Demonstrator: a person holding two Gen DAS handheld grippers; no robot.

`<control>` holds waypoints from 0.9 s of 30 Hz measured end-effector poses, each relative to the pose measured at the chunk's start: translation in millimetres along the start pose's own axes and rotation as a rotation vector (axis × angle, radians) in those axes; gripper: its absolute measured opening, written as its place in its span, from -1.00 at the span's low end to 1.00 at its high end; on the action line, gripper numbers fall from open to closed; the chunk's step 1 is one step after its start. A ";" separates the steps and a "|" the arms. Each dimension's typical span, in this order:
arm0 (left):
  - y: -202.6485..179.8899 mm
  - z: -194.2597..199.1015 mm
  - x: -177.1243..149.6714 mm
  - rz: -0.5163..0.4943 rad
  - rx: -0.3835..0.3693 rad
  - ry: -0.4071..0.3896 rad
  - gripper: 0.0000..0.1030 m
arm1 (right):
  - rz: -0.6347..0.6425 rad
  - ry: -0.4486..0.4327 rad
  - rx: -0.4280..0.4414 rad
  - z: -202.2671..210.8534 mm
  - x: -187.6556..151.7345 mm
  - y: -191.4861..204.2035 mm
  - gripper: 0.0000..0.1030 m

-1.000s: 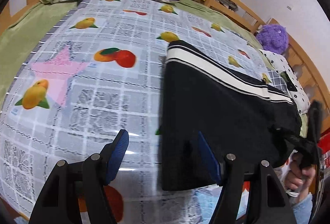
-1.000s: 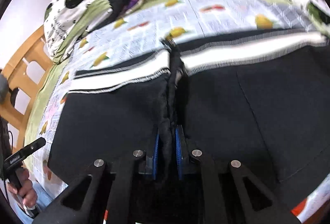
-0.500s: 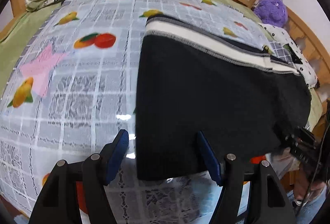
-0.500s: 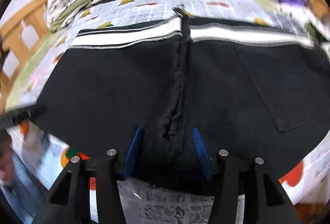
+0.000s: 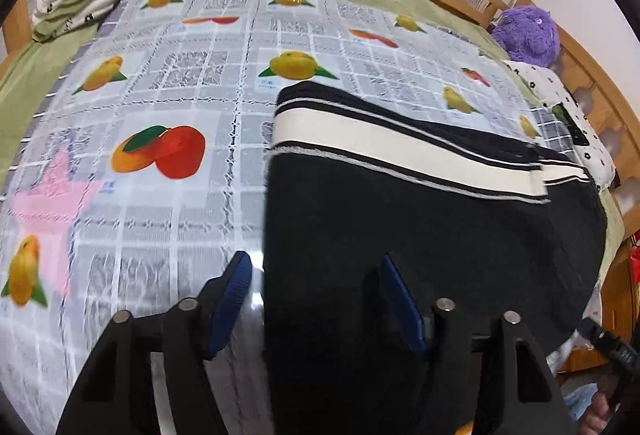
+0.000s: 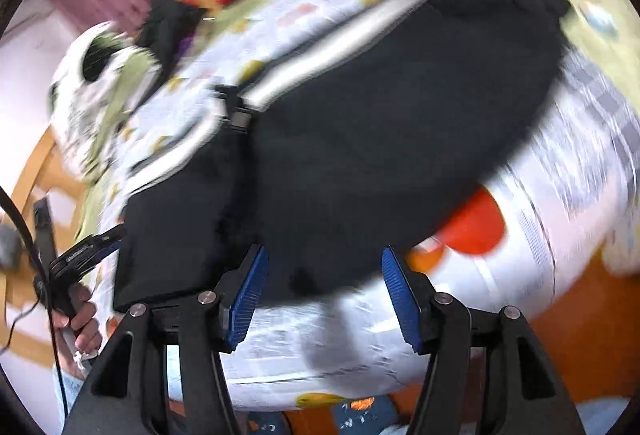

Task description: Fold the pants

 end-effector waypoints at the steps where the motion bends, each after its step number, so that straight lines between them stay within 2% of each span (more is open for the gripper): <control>1: 5.1 -4.8 2.2 0.016 -0.001 0.004 0.15 | -0.050 0.022 -0.025 -8.3 -3.5 -10.2 0.14; 4: 13.1 -19.1 8.1 0.069 -0.070 0.010 0.09 | -0.153 -0.030 0.030 -9.3 -7.4 -20.5 0.14; 6: 8.1 -23.4 12.1 0.053 -0.084 0.004 -0.19 | -0.190 -0.054 0.063 -14.3 -1.9 -19.0 0.14; 7: 6.8 -25.8 14.0 0.059 -0.084 0.004 -0.25 | -0.206 -0.059 0.073 -17.5 1.1 -17.4 0.07; 8: 7.2 -26.0 15.5 0.066 -0.090 -0.004 -0.51 | -0.222 -0.058 0.083 -22.6 5.9 -12.8 -0.07; 9: 8.3 -24.2 17.5 0.076 -0.104 -0.015 -0.67 | -0.239 -0.061 0.072 -30.5 10.9 -8.9 -0.42; 10: 11.0 -19.7 20.9 0.096 -0.125 -0.028 -0.74 | -0.271 -0.067 0.040 -38.5 14.1 -6.3 -0.60; 13: 22.3 1.7 36.6 0.119 -0.175 -0.067 -0.79 | -0.361 -0.069 0.032 -42.3 21.8 0.5 -0.69; 14: 27.0 9.6 42.0 0.119 -0.175 -0.082 -0.79 | -0.379 -0.069 0.024 -43.3 25.0 6.8 -0.69; 16: 44.7 30.6 52.6 0.126 -0.167 -0.119 -0.79 | -0.422 -0.070 0.065 -40.9 26.9 21.1 -0.69; 18: 72.2 56.0 62.3 0.135 -0.112 -0.163 -0.80 | -0.413 -0.048 0.138 -43.2 26.2 49.7 -0.69; 20: 108.8 90.7 69.8 0.130 0.037 -0.239 -0.96 | -0.344 -0.012 0.181 -50.7 22.4 85.7 -0.69; 21: 125.0 108.4 72.4 0.119 0.110 -0.276 -0.97 | -0.299 0.005 0.196 -56.0 17.8 108.3 -0.69; 22: 139.6 123.0 73.7 0.114 0.138 -0.289 -0.97 | -0.271 0.012 0.202 -60.2 15.9 122.4 -0.69; 24: 167.3 144.6 70.5 0.153 0.132 -0.293 -0.97 | -0.206 0.021 0.186 -68.2 4.4 148.8 -0.64; 27: 187.6 153.8 55.0 0.180 0.158 -0.274 -0.97 | -0.178 0.023 0.176 -77.3 -9.5 160.2 -0.57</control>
Point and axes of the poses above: each gripper's, at about its wrist camera, not at the fingertips, and z roughly against the way its jaws point, y to its left, x to its top, the point moved 6 cm from there along -z, roughly the way its jaws point, and after that the axes turned 9 degrees about -x, right-handed, at the moved point
